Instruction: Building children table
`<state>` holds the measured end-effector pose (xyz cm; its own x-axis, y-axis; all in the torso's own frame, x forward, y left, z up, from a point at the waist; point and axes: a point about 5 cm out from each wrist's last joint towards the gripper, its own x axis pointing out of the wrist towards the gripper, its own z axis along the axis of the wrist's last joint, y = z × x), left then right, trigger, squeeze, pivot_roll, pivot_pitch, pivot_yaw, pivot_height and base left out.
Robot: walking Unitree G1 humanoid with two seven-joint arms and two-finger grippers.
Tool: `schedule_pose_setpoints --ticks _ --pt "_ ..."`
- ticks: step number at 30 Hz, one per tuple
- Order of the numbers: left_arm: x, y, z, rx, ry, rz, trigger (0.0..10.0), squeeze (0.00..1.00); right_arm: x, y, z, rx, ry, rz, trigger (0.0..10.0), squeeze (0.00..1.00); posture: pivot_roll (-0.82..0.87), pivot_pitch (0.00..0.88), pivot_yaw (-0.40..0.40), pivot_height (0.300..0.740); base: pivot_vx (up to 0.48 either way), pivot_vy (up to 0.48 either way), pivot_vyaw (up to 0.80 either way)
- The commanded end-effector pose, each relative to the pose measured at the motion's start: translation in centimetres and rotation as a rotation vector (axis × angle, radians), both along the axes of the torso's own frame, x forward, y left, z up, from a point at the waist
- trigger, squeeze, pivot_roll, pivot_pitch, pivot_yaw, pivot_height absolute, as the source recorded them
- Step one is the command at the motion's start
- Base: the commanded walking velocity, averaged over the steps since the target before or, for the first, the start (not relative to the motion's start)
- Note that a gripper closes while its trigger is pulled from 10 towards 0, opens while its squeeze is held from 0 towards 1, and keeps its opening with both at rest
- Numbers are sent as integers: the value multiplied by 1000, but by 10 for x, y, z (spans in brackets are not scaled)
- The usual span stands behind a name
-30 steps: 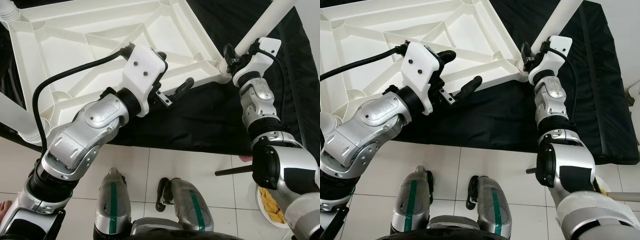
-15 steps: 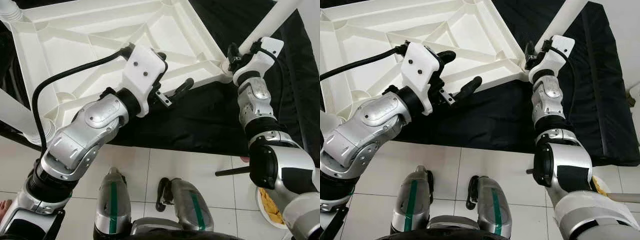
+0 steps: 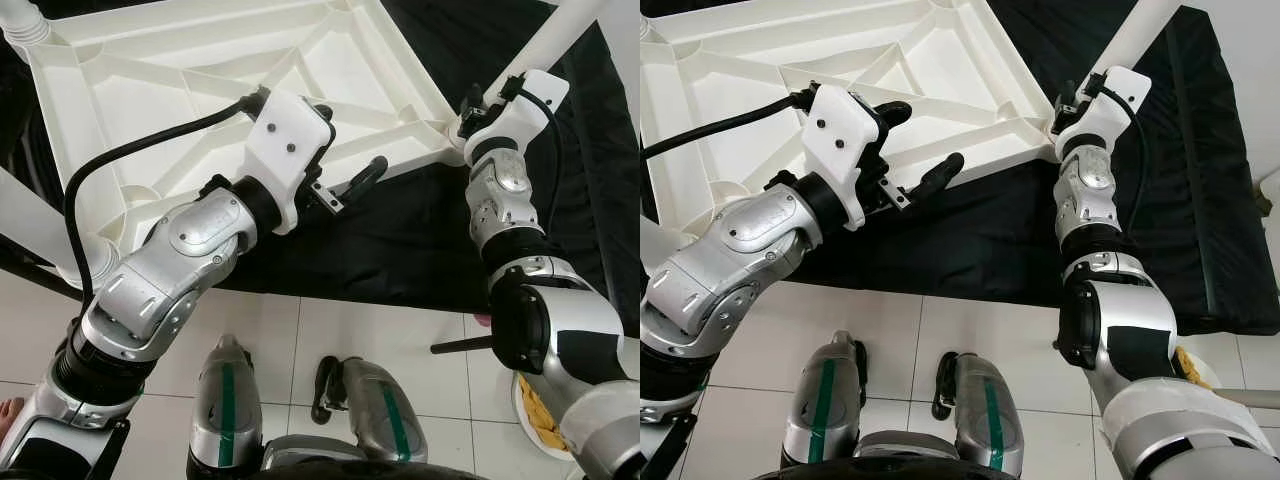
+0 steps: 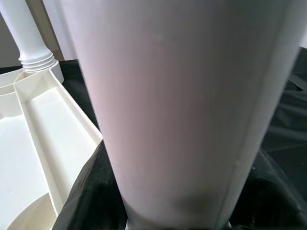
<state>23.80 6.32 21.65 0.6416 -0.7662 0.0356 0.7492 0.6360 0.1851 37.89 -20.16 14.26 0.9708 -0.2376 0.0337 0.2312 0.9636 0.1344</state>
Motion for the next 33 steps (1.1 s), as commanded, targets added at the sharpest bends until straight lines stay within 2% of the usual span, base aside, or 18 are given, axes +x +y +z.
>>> schedule_pose_setpoints --ticks 1,6,8,10,16,24,33 --pt "-8 -5 1 16 3 -114 10000 0 -17 -12 -45 29 204 -73 10000 0 178 83 -77 740 0 0 0" --pt "-8 -5 1 17 3 -115 10000 0 -17 -8 -42 27 197 -145 10000 0 179 79 -78 740 0 0 0" --pt "-8 -5 1 16 2 -115 10000 0 -19 -7 -42 8 200 -209 10000 0 178 78 -79 740 0 0 0" --pt "-8 -5 1 16 2 -115 10000 0 -19 -7 -42 8 200 -209 10000 0 178 78 -79 740 0 0 0" --pt "-8 -6 1 15 2 -116 10000 0 -27 -5 -49 4 218 -338 10000 0 179 80 -82 740 0 0 0" --pt "-9 -6 1 16 3 -117 10000 0 -32 -3 -51 24 223 -423 10000 0 179 87 -80 740 0 0 0" --pt "-9 -6 1 16 5 -118 10000 0 -33 -1 -49 60 231 -468 10000 0 178 92 -80 740 0 0 0"
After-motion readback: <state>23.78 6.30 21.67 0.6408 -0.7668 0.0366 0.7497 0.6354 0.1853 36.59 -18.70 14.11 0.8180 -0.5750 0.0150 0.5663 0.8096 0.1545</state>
